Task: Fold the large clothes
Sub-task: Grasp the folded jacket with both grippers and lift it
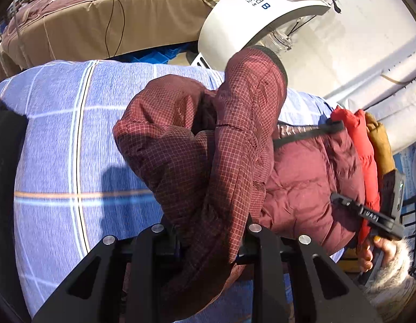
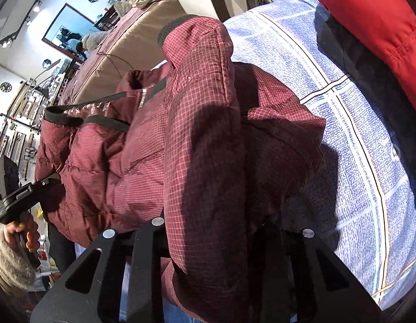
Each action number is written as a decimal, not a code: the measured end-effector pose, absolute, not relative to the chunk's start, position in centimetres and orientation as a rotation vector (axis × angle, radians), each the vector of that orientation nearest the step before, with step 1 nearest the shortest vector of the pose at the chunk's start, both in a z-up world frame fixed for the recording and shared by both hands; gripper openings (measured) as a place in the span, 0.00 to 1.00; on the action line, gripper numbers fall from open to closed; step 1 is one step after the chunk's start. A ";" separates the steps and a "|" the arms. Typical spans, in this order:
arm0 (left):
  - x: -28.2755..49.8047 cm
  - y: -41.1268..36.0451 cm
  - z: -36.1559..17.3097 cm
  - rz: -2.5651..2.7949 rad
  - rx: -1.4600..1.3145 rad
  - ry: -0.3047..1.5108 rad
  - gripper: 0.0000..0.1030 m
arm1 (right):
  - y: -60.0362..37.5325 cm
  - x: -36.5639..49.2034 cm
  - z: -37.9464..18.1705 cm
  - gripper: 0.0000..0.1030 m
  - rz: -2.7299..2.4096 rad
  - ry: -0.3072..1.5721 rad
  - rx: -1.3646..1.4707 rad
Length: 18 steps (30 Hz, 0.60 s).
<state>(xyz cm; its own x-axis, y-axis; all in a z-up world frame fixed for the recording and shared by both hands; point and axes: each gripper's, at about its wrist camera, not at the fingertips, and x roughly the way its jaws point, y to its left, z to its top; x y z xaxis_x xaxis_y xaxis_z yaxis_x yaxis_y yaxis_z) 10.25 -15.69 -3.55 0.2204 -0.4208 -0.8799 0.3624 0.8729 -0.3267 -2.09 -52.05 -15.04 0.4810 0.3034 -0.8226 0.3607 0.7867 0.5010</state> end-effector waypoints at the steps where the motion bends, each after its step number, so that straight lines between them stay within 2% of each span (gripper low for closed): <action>1: 9.4 -15.7 -3.5 -0.543 -0.048 1.234 0.23 | -51.6 -2.3 -14.4 0.27 -0.027 1.095 0.687; 6: 5.5 -13.8 -2.8 -0.580 -0.064 1.229 0.23 | -49.0 -3.3 -10.8 0.26 0.041 1.097 0.593; 11: 3.2 -8.9 -1.5 -0.575 -0.140 1.212 0.23 | -44.6 -4.1 -7.2 0.25 0.115 1.101 0.474; 18: 0.9 4.6 2.4 -0.429 -0.253 1.090 0.23 | -36.0 -3.0 -2.9 0.25 0.241 1.110 0.344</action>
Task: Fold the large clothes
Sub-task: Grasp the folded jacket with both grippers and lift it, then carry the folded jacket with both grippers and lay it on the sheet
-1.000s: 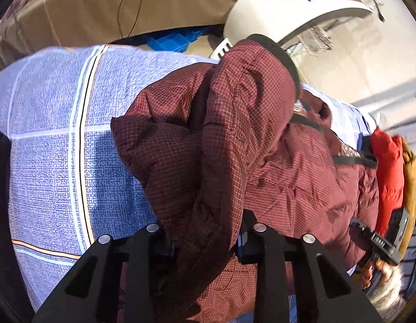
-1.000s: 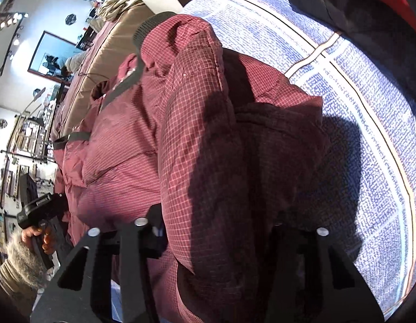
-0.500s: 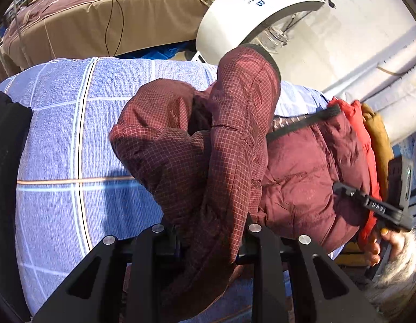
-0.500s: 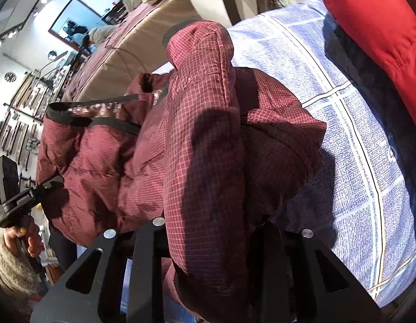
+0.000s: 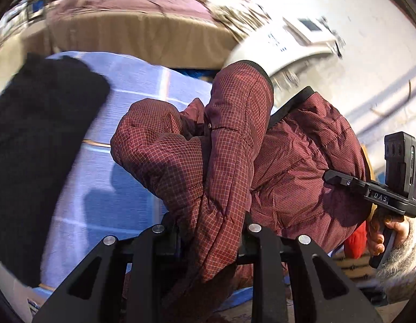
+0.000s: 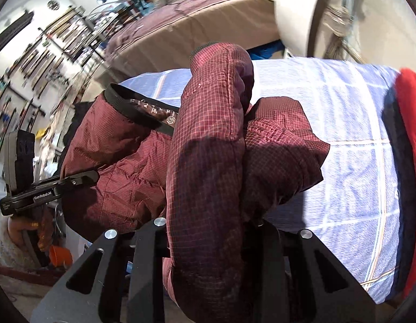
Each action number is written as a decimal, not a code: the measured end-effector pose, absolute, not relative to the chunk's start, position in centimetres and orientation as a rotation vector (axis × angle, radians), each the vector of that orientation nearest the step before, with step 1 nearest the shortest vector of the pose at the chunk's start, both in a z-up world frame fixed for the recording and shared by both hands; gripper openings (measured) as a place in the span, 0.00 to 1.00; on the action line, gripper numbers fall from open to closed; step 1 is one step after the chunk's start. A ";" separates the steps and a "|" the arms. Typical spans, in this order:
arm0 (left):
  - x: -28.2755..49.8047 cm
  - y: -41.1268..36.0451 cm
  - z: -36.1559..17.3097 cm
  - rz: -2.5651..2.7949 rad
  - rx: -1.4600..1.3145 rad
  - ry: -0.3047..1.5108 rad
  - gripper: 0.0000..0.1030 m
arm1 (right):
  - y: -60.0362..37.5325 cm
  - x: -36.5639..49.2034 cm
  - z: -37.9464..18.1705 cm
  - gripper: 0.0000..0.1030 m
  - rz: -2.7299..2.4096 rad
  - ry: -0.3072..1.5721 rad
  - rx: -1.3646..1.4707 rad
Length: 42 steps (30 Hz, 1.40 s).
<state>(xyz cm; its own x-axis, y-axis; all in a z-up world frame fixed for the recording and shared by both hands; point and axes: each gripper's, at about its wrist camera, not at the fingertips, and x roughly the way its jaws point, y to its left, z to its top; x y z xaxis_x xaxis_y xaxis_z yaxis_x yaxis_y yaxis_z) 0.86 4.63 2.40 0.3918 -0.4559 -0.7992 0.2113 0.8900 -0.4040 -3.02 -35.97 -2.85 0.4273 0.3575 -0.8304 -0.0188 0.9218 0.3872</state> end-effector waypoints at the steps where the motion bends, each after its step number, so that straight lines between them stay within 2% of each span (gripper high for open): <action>1: 0.4 7.3 3.0 -0.388 -0.279 1.068 0.23 | -34.5 -2.6 -2.3 0.25 0.265 1.108 0.332; 9: -4.2 25.7 8.1 -0.061 -0.431 0.871 0.23 | -17.9 5.4 3.3 0.25 0.602 1.058 0.154; 13: -5.7 32.4 8.5 0.078 -0.475 0.801 0.23 | -7.9 11.6 6.2 0.25 0.791 1.048 0.081; 19: -6.5 39.6 2.0 0.218 -0.661 0.806 0.23 | 6.8 22.5 8.9 0.25 0.982 1.050 -0.058; 23: -7.2 42.7 -3.5 0.318 -0.814 0.837 0.27 | 14.8 28.5 6.6 0.26 1.026 1.095 -0.160; 26: -8.3 43.6 -5.6 0.345 -0.899 0.825 0.33 | 18.2 32.6 1.9 0.29 0.929 1.202 -0.181; 27: -8.4 43.4 -5.9 0.350 -0.881 0.832 0.39 | 18.9 34.1 0.2 0.31 0.875 1.230 -0.189; 30: -8.6 42.8 -6.4 0.369 -0.820 0.857 0.49 | 19.7 37.2 -3.7 0.43 0.754 1.307 -0.099; 32: -8.3 42.6 -6.5 0.413 -0.805 0.873 0.64 | 19.8 37.0 -5.5 0.58 0.707 1.297 -0.102; 33: -7.9 43.3 -6.7 0.436 -0.803 0.883 0.76 | 19.3 36.8 -6.2 0.62 0.687 1.285 -0.110; 34: -7.7 43.5 -6.6 0.456 -0.802 0.896 0.83 | 19.1 36.5 -7.0 0.68 0.667 1.271 -0.106; 37: -7.1 43.6 -6.9 0.476 -0.804 0.921 0.85 | 17.3 35.8 -8.7 0.74 0.630 1.249 -0.044; 42: -7.4 43.7 -5.8 0.555 -0.667 0.962 0.87 | 16.2 35.1 -9.0 0.74 0.606 1.196 -0.040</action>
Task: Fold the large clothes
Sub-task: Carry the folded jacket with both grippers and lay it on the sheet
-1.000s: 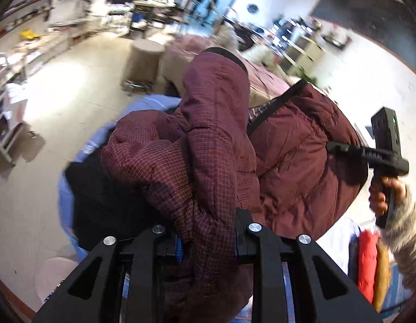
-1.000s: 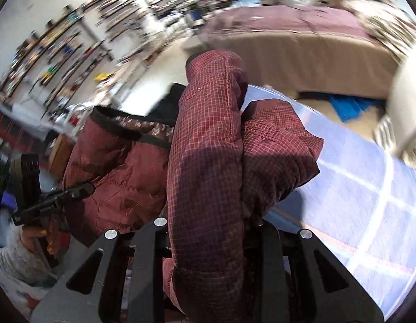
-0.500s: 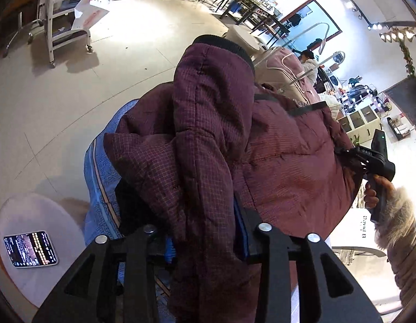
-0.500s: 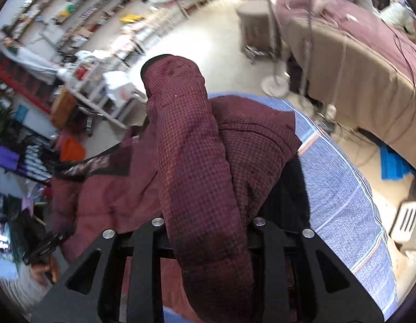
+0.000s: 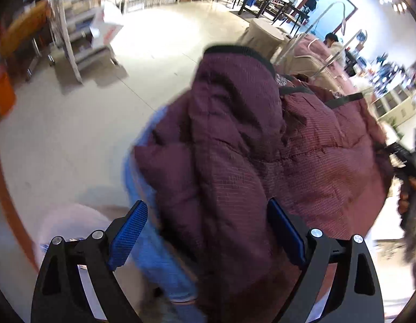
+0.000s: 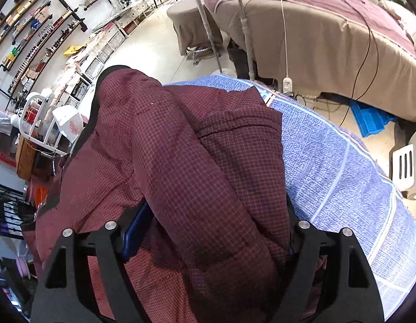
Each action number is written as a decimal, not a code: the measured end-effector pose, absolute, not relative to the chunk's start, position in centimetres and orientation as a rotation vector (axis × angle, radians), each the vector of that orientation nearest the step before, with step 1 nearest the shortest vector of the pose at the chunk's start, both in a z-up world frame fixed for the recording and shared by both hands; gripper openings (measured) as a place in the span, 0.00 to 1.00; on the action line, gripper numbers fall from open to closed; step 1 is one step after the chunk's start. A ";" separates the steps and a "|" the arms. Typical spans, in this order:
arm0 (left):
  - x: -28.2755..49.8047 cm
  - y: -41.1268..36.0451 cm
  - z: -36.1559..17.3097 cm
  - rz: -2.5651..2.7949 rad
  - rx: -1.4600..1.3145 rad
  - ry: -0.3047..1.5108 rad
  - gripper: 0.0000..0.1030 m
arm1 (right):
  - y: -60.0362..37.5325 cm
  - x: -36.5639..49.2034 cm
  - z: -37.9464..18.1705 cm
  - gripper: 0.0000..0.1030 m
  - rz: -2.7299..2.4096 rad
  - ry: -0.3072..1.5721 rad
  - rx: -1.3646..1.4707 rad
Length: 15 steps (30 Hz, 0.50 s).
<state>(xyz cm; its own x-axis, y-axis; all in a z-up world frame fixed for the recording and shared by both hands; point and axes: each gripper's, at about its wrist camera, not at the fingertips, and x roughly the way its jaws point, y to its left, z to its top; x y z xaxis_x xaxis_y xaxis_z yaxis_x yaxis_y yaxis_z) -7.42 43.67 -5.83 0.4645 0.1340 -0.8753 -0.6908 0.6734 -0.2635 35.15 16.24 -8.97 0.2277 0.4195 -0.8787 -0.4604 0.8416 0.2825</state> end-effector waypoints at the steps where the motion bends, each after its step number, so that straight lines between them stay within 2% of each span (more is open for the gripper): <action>1: -7.8 43.8 -5.4 0.573 -0.640 0.967 0.90 | 16.1 35.1 -8.4 0.74 0.600 1.182 -0.047; 6: -11.3 44.0 -3.3 0.667 -0.582 0.974 0.94 | 13.1 33.7 -5.1 0.76 0.517 1.084 -0.013; 10: -13.5 44.1 -2.9 0.771 -0.566 1.036 0.94 | 10.2 31.6 -3.5 0.76 0.478 1.113 0.036; 15: -12.6 41.0 -0.6 0.682 -0.500 1.040 0.94 | 9.7 25.7 -3.9 0.76 0.585 1.185 -0.061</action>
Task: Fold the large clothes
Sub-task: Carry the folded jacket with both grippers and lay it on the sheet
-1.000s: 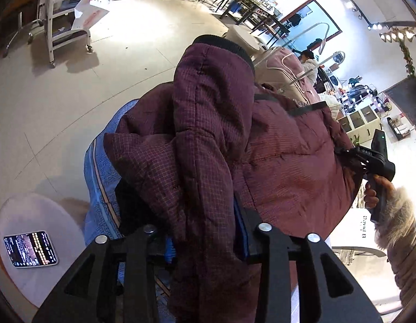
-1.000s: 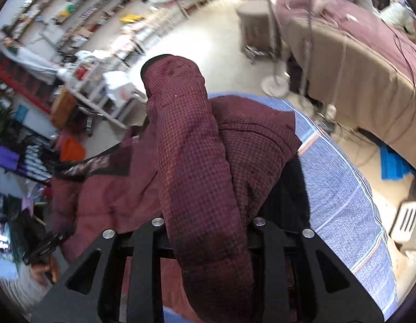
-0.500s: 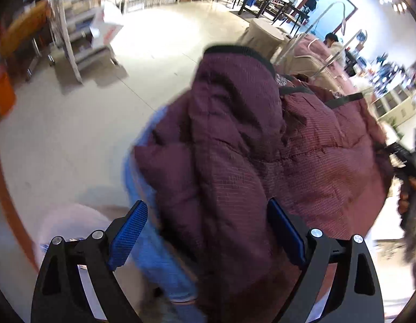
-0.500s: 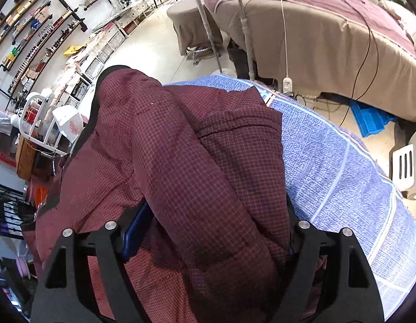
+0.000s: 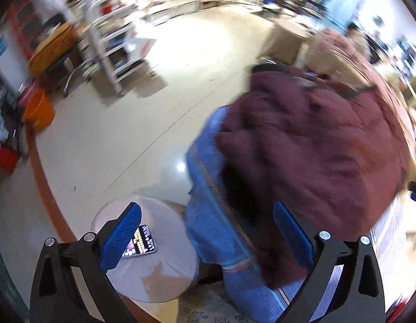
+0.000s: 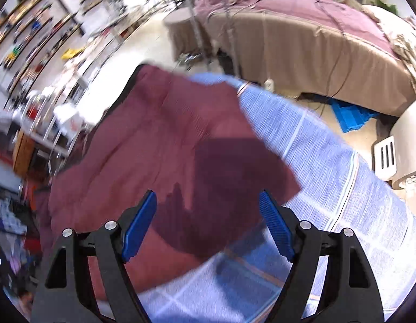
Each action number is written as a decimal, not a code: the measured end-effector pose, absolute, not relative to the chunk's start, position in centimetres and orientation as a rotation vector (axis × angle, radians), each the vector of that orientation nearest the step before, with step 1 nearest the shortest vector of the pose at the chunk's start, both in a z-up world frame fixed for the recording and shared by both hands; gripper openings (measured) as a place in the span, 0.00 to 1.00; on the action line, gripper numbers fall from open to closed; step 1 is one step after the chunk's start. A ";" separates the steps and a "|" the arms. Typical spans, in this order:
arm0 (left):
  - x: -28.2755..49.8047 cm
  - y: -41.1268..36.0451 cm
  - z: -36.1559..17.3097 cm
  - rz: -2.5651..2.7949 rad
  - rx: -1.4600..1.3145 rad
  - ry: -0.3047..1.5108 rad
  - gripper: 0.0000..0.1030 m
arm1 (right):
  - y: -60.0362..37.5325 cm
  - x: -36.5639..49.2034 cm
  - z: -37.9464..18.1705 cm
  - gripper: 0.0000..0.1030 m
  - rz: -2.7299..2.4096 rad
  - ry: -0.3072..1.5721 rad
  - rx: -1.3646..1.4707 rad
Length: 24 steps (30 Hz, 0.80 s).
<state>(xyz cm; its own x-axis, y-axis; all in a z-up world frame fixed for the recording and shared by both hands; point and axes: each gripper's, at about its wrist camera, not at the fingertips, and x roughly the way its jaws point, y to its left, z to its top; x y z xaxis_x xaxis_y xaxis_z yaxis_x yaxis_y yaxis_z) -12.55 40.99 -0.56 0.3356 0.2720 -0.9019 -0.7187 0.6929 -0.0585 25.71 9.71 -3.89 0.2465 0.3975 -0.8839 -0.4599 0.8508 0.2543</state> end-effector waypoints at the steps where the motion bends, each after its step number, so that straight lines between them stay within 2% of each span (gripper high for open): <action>1: -11.7 39.8 0.0 0.652 -0.471 1.036 0.94 | 9.6 24.5 -4.2 0.76 0.599 1.206 -0.076; 10: -5.4 30.0 1.5 0.390 -0.357 1.080 0.94 | 11.3 12.1 -5.7 0.76 0.734 1.269 -0.230; 18: -4.5 27.7 2.1 0.376 -0.330 1.113 0.94 | 12.0 9.5 -1.6 0.76 0.733 1.126 -0.426; 24: -4.1 27.8 2.1 0.530 -0.261 1.169 0.94 | 13.3 9.0 0.2 0.76 0.733 1.062 -0.459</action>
